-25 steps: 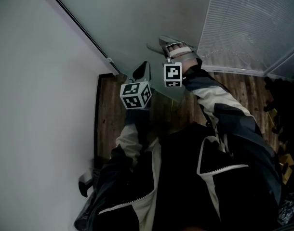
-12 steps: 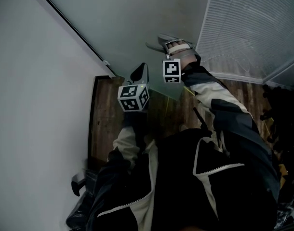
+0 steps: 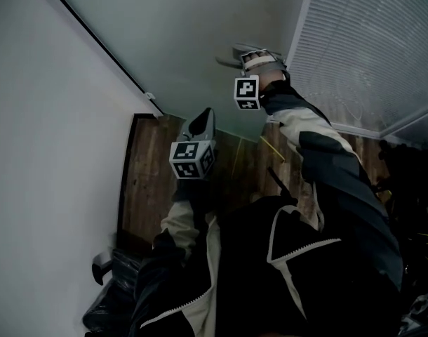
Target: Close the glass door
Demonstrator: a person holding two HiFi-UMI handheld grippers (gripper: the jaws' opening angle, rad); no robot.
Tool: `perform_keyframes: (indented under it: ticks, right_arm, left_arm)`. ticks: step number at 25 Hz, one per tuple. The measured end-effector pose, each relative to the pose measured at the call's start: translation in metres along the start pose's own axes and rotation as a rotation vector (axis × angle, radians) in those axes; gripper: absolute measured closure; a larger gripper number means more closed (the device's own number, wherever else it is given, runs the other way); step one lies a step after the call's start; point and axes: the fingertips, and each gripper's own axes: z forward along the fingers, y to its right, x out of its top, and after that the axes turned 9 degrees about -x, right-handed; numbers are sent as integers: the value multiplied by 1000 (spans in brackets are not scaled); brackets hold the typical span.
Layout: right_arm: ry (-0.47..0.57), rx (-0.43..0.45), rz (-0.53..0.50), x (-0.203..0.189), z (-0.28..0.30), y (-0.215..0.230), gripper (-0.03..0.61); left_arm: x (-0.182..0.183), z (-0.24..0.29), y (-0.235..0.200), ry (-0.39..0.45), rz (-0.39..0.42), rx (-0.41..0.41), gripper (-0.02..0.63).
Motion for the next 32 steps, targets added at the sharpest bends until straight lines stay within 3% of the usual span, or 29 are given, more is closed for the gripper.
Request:
perform_keyframes:
  ticks: [11,16,20,32]
  right_arm:
    - [-78,30,36,-53,85,14,440]
    - [-102,46,61,-62,118,22,443]
    - [-131,45,22,-74,139,28,443]
    - [-136,4,48,-82,164,38,439]
  left_arm:
    - [-5,16,17,-42,59,28,614]
    - [-18,5,0,-58,6,102,614]
    - [-21,-1,-13,-56,6,148,614]
    - [-39,-7,-27,-89,-41,212,614]
